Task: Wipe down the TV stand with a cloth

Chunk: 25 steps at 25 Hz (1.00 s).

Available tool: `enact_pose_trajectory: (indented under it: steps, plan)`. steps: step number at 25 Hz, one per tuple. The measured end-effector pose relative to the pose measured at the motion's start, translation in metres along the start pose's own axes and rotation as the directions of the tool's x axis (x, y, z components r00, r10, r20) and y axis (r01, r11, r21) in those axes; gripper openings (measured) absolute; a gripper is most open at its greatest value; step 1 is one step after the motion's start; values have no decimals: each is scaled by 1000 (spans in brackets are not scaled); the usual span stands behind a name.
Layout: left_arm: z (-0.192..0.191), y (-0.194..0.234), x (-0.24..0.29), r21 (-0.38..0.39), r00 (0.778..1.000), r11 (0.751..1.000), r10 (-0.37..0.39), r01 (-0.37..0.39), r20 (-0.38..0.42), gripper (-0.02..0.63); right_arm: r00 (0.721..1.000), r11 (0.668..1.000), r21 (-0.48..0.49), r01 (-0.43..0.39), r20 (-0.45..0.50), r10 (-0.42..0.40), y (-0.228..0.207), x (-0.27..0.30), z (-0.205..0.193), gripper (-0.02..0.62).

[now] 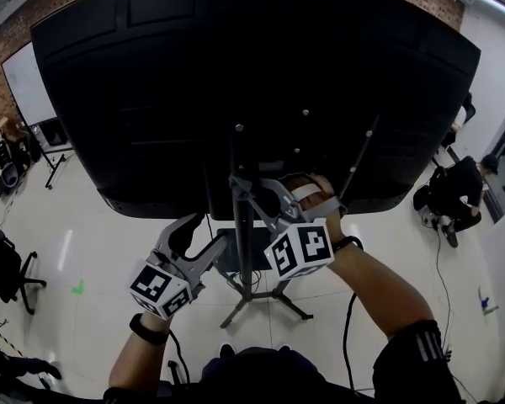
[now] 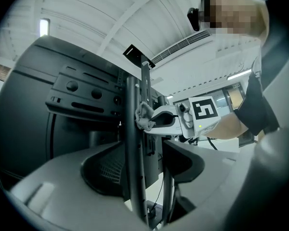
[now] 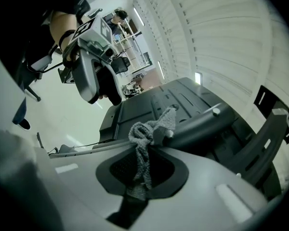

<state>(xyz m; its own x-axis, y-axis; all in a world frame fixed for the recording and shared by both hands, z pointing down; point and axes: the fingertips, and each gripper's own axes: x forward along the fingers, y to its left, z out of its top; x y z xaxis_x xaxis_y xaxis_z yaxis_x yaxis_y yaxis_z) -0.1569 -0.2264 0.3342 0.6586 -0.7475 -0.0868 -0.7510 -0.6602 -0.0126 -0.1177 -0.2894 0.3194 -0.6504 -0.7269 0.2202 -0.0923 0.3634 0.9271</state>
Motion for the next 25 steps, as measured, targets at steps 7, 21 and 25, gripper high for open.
enact_pose_trajectory:
  steps: [7, 21, 25]
  plan:
    - [-26, -1, 0, -32, 999, 999, -28, 27, -30, 272, 998, 998, 39, -51, -22, 52, 33, 6, -2, 35]
    - [-101, 5, -8, -81, 982, 984, -165, 158, -97, 276, 978, 983, 97, -156, -125, 167, 136, 39, -23, 35]
    - [-122, 5, -10, -85, 977, 982, -180, 171, -113, 279, 983, 986, 132, -100, -140, 118, 138, 40, -23, 35]
